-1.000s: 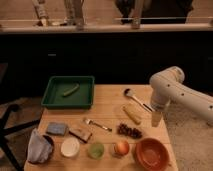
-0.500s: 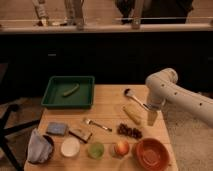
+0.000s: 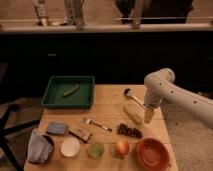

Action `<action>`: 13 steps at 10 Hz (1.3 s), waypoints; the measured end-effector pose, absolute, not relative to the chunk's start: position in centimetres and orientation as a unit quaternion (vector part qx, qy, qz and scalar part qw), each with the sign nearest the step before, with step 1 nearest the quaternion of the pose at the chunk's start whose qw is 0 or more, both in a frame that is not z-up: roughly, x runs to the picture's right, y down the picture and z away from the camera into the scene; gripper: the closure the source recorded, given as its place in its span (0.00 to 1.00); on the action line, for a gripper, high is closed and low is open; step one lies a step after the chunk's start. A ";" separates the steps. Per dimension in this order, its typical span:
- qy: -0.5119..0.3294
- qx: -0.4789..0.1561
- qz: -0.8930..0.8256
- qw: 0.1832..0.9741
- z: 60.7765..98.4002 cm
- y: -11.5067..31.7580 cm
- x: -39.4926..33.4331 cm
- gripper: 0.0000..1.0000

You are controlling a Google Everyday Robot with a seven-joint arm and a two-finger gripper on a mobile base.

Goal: Place banana in tray

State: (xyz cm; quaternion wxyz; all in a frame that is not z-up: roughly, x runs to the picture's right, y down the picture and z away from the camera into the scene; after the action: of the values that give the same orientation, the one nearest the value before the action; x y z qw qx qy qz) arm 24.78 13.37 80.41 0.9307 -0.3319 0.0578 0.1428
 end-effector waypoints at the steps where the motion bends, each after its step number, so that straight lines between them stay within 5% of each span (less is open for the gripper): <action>1: 0.057 -0.331 0.146 0.931 80.6 13.4 24.7 0.20; 13: 0.039 -0.340 0.153 0.927 84.8 15.2 21.1 0.20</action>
State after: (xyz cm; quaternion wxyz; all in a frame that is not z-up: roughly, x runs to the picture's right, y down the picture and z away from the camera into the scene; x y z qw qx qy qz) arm 21.07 15.18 84.82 0.9270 -0.3404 0.0392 0.1526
